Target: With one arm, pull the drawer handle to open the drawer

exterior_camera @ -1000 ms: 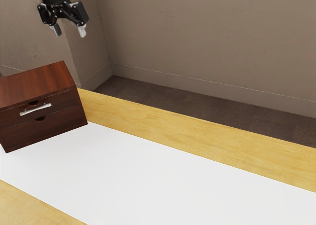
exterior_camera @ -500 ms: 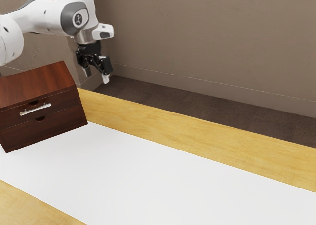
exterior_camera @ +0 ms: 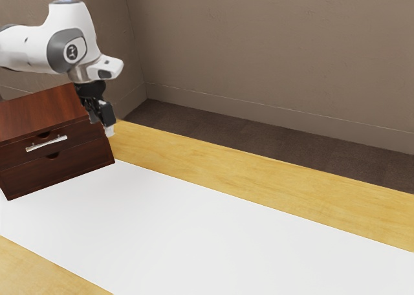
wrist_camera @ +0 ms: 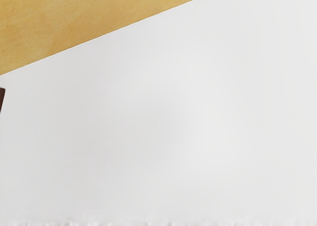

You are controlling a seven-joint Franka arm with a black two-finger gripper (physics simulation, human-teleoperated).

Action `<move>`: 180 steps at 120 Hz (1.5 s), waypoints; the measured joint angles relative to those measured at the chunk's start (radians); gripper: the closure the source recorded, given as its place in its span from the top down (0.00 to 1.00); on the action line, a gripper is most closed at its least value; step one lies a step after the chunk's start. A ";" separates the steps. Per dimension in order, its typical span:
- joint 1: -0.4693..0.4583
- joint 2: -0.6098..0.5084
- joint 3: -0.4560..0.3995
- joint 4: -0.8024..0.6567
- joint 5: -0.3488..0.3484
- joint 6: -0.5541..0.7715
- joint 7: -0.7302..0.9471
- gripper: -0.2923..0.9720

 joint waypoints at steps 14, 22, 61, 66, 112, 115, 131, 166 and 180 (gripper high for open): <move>-0.008 -0.054 0.048 -0.094 0.000 0.044 0.065 0.77; -0.010 -0.084 0.073 -0.137 0.001 0.064 0.100 0.77; 0.010 -0.215 0.166 -0.286 0.035 0.142 0.241 0.77; 0.015 -0.215 0.180 -0.292 0.038 0.148 0.256 0.77; 0.019 -0.182 0.231 -0.276 0.044 0.169 0.347 0.77; 0.021 -0.174 0.234 -0.271 0.045 0.172 0.352 0.77; 0.022 -0.126 0.239 -0.237 0.045 0.183 0.384 0.77; 0.006 -0.089 0.250 -0.248 0.141 0.271 0.404 0.77; 0.010 -0.059 0.252 -0.245 0.172 0.297 0.392 0.77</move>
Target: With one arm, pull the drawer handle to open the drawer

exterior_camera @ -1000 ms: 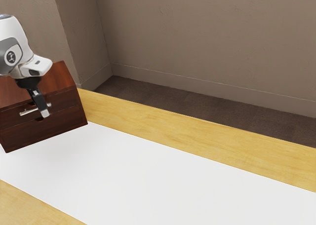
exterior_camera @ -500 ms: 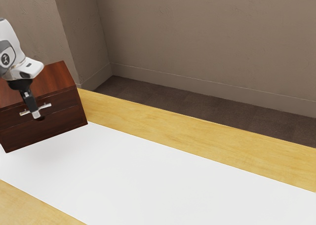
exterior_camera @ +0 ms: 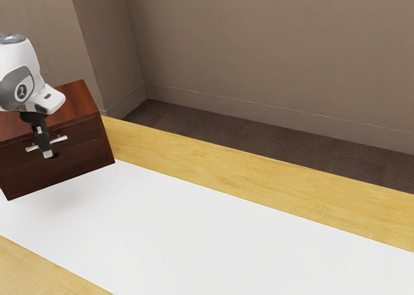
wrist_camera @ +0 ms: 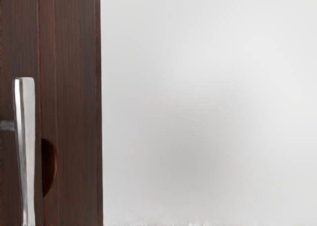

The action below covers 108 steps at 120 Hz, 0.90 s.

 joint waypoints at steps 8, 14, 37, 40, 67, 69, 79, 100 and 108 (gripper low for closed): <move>-0.010 0.011 0.014 0.000 0.008 0.009 -0.008 0.77; -0.024 0.018 0.030 0.000 0.012 0.015 -0.014 0.77; -0.061 0.030 0.085 0.004 0.028 0.028 -0.039 0.77; -0.064 0.030 0.092 0.004 0.030 0.031 -0.040 0.77; -0.012 0.049 0.104 0.003 0.036 0.059 -0.045 0.77; -0.007 0.051 0.104 0.003 0.036 0.062 -0.046 0.77; 0.005 0.059 0.105 0.002 0.037 0.072 -0.048 0.77; -0.019 0.061 0.105 0.003 0.037 0.083 -0.051 0.77; -0.029 0.061 0.104 0.003 0.037 0.085 -0.053 0.77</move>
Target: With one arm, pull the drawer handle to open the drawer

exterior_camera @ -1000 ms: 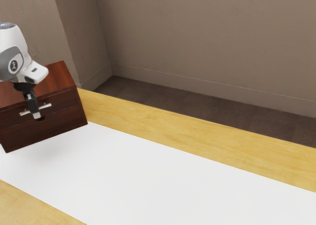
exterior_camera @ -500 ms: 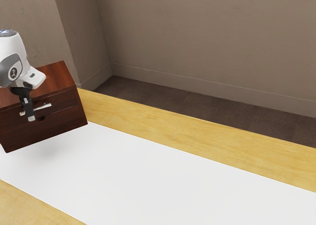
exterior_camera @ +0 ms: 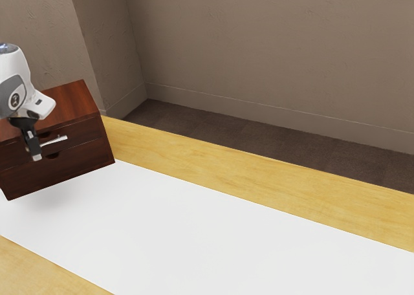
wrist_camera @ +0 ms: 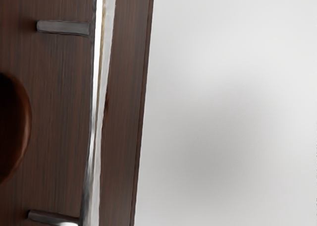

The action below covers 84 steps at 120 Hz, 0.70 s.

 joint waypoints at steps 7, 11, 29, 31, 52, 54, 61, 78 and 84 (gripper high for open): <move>-0.003 0.001 0.000 0.000 0.000 0.002 -0.001 0.77; -0.002 0.002 0.000 0.000 -0.001 0.003 -0.001 0.77; 0.007 0.014 0.000 0.000 -0.003 0.011 -0.003 0.77; 0.007 0.015 0.000 0.000 -0.004 0.012 -0.003 0.77; -0.011 0.017 0.000 0.000 -0.008 0.016 -0.006 0.77; -0.013 0.017 0.000 0.000 -0.009 0.016 -0.007 0.77; -0.018 0.017 0.000 -0.002 -0.010 0.016 -0.008 0.77; -0.019 0.022 0.000 -0.004 -0.011 0.017 -0.011 0.77; -0.020 0.025 0.000 -0.005 -0.013 0.017 -0.012 0.77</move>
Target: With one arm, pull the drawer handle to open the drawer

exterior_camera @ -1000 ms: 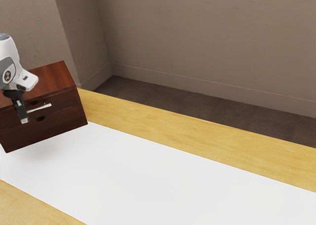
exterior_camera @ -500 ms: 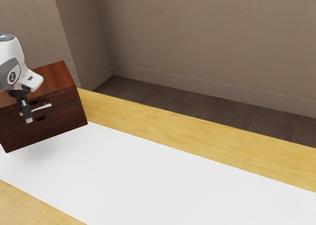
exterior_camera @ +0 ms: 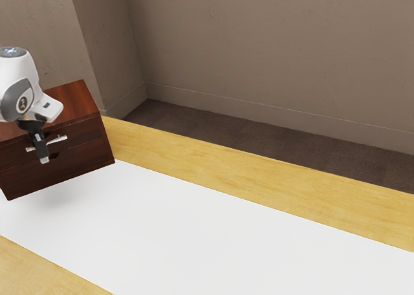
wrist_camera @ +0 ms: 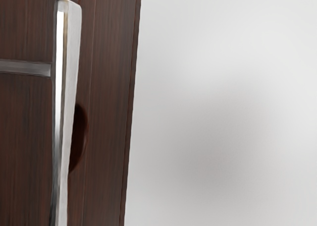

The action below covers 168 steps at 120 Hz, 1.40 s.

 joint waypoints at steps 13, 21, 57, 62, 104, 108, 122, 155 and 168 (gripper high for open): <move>-0.002 0.001 -0.001 -0.001 -0.008 0.001 -0.002 0.77; -0.002 0.003 -0.001 -0.001 -0.012 0.001 -0.004 0.77; -0.002 0.004 -0.001 -0.002 -0.023 -0.001 -0.014 0.72; -0.003 0.004 -0.001 -0.002 -0.027 -0.002 -0.015 0.71; -0.019 0.000 -0.008 -0.008 -0.058 -0.010 -0.024 0.68; -0.023 -0.002 -0.009 -0.010 -0.062 -0.012 -0.025 0.68; -0.031 -0.018 -0.009 -0.027 -0.068 -0.019 -0.027 0.66; -0.032 -0.059 -0.016 -0.071 -0.071 -0.026 -0.037 0.65; -0.026 -0.076 -0.025 -0.087 -0.071 -0.027 -0.042 0.64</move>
